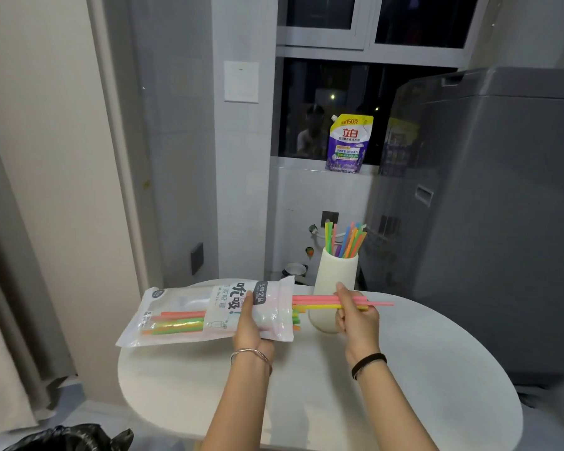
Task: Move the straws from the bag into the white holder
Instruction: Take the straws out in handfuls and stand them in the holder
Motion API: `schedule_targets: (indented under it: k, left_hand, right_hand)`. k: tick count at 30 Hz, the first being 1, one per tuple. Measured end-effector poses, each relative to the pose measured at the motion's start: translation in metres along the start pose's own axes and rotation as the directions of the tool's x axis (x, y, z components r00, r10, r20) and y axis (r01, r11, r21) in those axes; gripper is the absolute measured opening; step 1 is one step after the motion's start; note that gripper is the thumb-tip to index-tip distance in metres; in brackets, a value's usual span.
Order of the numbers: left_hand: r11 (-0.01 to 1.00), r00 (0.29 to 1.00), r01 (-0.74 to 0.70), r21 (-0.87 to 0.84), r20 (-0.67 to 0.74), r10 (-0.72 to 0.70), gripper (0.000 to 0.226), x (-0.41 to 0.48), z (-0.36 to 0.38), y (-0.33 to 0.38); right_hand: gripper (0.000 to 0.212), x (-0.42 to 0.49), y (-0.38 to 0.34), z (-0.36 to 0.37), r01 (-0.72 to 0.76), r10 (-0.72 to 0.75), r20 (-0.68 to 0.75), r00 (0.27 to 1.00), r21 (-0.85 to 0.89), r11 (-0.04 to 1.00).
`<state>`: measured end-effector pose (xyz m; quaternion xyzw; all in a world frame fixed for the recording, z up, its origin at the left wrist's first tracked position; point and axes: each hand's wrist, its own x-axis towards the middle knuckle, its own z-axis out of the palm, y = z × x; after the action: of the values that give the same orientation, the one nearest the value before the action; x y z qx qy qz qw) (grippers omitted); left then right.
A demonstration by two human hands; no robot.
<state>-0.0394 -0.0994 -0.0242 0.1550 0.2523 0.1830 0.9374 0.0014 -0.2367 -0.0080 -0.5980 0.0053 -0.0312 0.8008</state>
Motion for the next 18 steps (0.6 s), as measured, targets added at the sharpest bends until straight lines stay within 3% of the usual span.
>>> schedule_targets:
  k: [4,8,11,15,18]
  left_hand:
    - [0.999,0.998,0.037,-0.011,0.058,-0.036,0.052,-0.001,0.000,0.000]
    - [0.998,0.996,0.063,0.011,0.065,-0.064,0.053,-0.007,0.006,-0.014]
    - [0.998,0.996,0.064,0.005,0.065,-0.064,0.050,-0.009,0.008,-0.021]
    - [0.999,0.997,0.051,-0.001,0.065,-0.051,0.051,-0.005,0.005,-0.014]
    - [0.999,0.998,0.044,-0.010,0.048,-0.043,0.052,-0.002,0.005,-0.014]
  right_hand:
    - [0.027,0.002,0.000,-0.006,-0.067,0.063,0.027,0.998,0.187,0.980]
    - [0.026,-0.006,0.008,0.008,-0.093,0.089,0.128,0.988,0.023,0.995]
    - [0.028,-0.008,0.009,0.014,-0.054,0.064,0.093,0.994,-0.106,0.993]
    - [0.033,0.000,0.000,0.004,0.021,-0.021,-0.025,0.999,-0.033,0.999]
    - [0.030,0.000,-0.001,0.003,0.021,-0.021,0.024,0.999,-0.024,0.999]
